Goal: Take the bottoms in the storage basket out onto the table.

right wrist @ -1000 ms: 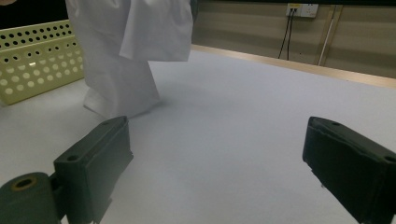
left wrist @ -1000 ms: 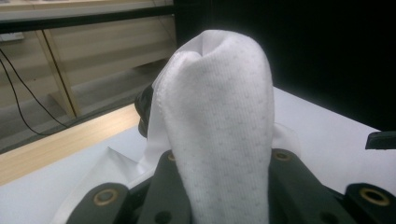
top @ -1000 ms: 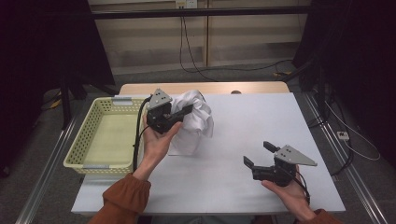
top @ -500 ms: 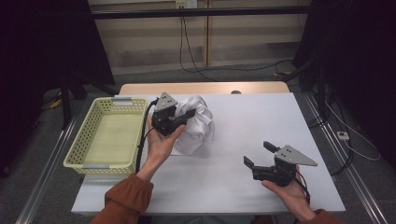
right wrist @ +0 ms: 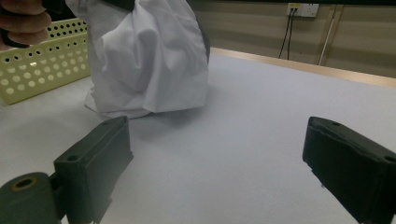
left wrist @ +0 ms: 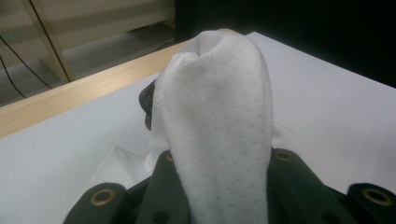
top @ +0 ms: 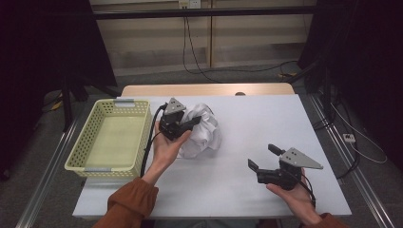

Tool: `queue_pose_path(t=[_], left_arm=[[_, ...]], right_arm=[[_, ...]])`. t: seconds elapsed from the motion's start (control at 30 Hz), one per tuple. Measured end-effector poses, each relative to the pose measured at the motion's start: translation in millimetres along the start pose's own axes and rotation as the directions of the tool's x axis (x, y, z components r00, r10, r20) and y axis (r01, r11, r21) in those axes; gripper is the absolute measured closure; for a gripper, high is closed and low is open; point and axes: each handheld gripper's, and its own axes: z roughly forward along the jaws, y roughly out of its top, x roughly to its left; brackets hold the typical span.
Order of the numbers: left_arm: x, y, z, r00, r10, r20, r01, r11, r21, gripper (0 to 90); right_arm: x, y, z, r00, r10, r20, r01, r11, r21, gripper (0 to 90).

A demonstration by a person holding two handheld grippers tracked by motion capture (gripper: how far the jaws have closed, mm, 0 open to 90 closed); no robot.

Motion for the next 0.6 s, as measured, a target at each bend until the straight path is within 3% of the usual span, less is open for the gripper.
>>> queue_pose_path(t=[0.6], left_arm=[[0.2, -13.2, 19.4, 0.9999, 0.009, 0.006, -0.009, 0.9951, 0.099, 76.9]], right_arm=[[-0.1, 0.0, -0.3, 1.0, 0.0, -0.002, 0.0, 1.0, 0.0, 7.4]])
